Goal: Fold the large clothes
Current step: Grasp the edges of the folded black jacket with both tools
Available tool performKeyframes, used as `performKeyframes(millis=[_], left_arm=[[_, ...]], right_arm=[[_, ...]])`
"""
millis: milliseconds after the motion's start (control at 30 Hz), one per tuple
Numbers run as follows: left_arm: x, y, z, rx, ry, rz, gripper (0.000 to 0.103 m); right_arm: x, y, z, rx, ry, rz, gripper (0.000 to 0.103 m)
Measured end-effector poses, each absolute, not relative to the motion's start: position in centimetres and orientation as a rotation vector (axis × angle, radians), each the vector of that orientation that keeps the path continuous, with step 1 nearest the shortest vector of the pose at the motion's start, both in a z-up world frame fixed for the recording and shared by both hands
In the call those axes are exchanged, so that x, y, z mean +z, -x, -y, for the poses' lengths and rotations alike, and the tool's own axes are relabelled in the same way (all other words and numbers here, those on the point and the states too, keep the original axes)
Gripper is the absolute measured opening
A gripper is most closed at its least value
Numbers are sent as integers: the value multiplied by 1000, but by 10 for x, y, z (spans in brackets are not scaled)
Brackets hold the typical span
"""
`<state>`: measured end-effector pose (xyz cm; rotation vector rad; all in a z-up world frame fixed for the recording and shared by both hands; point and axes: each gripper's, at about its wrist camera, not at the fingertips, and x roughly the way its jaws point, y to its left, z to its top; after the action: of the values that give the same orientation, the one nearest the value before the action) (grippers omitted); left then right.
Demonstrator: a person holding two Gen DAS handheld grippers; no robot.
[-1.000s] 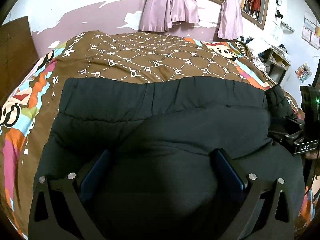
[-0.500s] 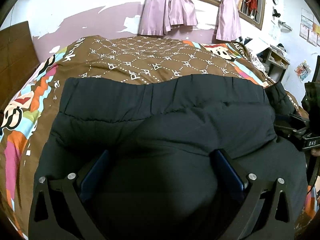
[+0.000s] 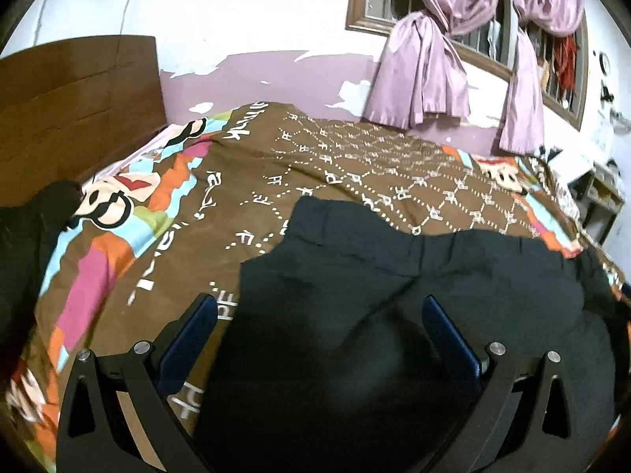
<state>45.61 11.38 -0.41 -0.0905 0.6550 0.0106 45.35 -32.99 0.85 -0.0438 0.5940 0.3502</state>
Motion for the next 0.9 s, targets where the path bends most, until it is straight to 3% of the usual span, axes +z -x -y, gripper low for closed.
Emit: performKeyframes(millis=[533, 900], left_arm=[[-43, -463, -178, -32, 320, -896, 102], [-62, -465, -195, -176, 495, -981, 102]], right_arm=[[-56, -490, 404, 410, -302, -893, 103], [-74, -484, 418, 481, -421, -876, 103]])
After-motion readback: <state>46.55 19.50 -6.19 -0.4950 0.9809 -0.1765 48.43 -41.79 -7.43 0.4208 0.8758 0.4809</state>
